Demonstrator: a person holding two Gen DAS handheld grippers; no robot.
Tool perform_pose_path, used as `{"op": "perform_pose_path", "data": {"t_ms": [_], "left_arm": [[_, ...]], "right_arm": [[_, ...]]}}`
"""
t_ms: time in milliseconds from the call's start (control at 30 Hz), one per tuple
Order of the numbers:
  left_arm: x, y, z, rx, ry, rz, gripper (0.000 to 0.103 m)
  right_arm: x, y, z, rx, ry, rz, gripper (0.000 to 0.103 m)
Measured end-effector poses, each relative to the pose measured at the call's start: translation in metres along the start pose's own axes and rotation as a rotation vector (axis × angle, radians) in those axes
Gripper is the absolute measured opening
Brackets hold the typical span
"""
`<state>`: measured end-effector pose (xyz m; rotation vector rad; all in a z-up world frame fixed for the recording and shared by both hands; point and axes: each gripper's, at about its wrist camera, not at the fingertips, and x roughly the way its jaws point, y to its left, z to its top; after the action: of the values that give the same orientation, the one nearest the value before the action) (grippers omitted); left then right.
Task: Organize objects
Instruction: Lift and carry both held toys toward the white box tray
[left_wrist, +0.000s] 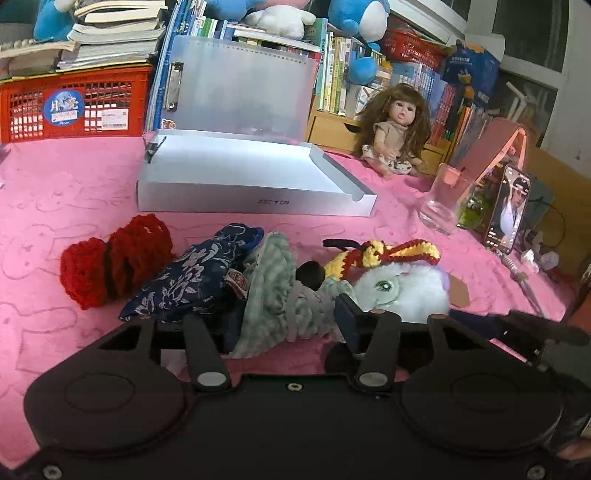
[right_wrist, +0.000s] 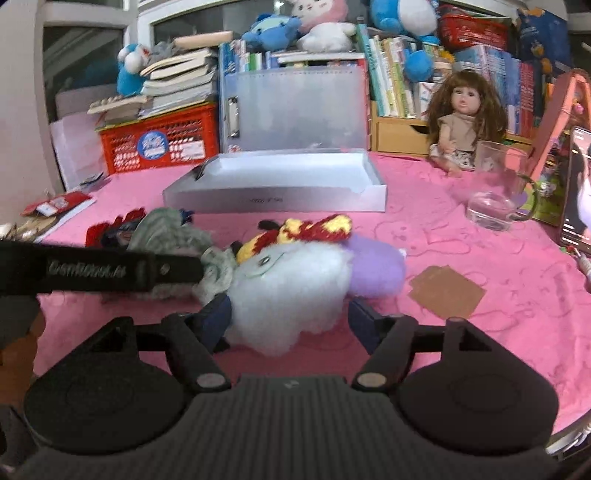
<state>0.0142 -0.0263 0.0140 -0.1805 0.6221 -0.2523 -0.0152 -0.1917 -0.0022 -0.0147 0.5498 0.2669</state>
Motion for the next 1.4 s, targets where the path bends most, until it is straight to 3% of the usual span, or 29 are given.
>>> {"op": "perform_pose_path", "data": {"t_ms": [200, 433, 500, 533, 600, 633, 1033, 1067, 1100, 1200, 1267, 1400], "left_arm": [[0.005, 0.007, 0.001, -0.042, 0.004, -0.035, 0.045], [0.011, 0.009, 0.001, -0.07, 0.003, -0.051, 0.047], [0.01, 0.008, 0.001, -0.073, -0.002, -0.049, 0.039], [0.009, 0.008, 0.001, -0.072, -0.007, -0.05, 0.037], [0.005, 0.007, 0.001, -0.066, -0.019, -0.047, 0.03], [0.003, 0.006, 0.001, -0.065, -0.029, -0.043, 0.024], [-0.027, -0.002, 0.013, -0.031, -0.111, -0.07, 0.021], [-0.03, -0.003, 0.014, -0.024, -0.123, -0.069, 0.021], [-0.033, -0.005, 0.015, -0.018, -0.133, -0.067, 0.021], [-0.035, -0.005, 0.018, -0.011, -0.14, -0.058, 0.021], [-0.036, -0.004, 0.018, -0.01, -0.139, -0.049, 0.021], [-0.036, -0.002, 0.018, -0.013, -0.137, -0.039, 0.021]], "right_arm": [[0.006, 0.014, -0.002, -0.052, 0.007, -0.006, 0.085], [0.013, 0.011, 0.002, -0.012, -0.001, -0.016, 0.085], [0.016, 0.012, 0.003, -0.007, -0.003, -0.017, 0.085], [0.016, 0.012, 0.004, -0.004, -0.005, -0.021, 0.084], [0.016, 0.012, 0.004, 0.004, -0.01, -0.023, 0.07], [0.015, 0.012, 0.004, 0.007, -0.013, -0.027, 0.069], [-0.003, 0.001, 0.012, 0.095, -0.08, -0.003, 0.054], [-0.005, 0.001, 0.013, 0.094, -0.083, -0.002, 0.041], [-0.005, 0.001, 0.014, 0.096, -0.082, -0.002, 0.036], [-0.001, -0.001, 0.016, 0.097, -0.061, 0.0, 0.04], [0.002, -0.002, 0.014, 0.12, -0.049, -0.004, 0.058], [0.008, -0.009, 0.016, 0.18, -0.046, 0.012, 0.069]]}}
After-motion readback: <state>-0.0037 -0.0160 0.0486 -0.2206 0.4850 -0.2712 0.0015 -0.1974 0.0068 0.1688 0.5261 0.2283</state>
